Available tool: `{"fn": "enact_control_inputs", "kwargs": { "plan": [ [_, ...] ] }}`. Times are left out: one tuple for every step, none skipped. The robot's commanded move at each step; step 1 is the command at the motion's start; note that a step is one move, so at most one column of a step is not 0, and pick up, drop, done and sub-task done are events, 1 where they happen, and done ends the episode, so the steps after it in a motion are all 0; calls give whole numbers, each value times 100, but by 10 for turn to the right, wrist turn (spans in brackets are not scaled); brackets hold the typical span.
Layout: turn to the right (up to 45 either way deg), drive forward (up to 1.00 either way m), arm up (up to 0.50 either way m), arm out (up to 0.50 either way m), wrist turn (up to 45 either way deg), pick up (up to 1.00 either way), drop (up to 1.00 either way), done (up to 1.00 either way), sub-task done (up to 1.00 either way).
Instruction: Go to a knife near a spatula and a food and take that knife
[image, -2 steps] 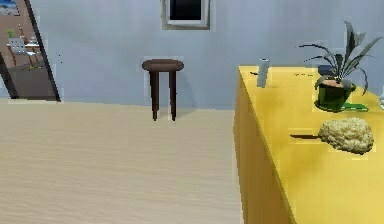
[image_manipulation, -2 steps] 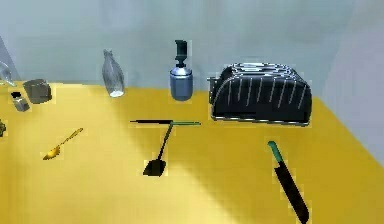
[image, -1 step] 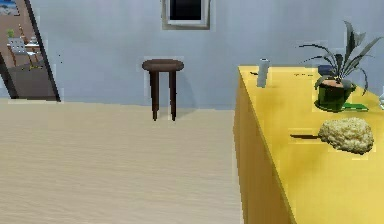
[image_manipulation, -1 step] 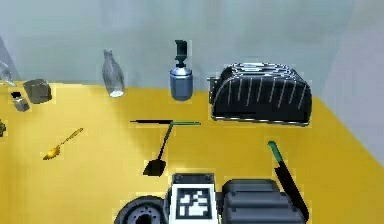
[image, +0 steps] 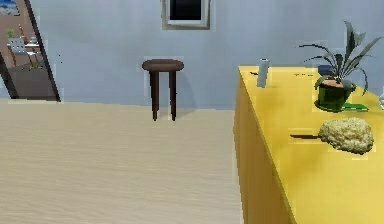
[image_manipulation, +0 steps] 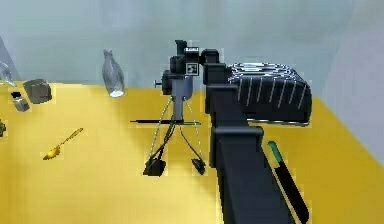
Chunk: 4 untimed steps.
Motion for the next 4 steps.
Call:
{"fn": "enact_control_inputs", "kwargs": {
  "plan": [
    [0,0,0,0,450,0,0,0,0],
    [0,0,0,0,450,0,0,0,0],
    [0,0,0,0,450,0,0,0,0],
    [0,0,0,0,450,0,0,0,0]
  ]
}}
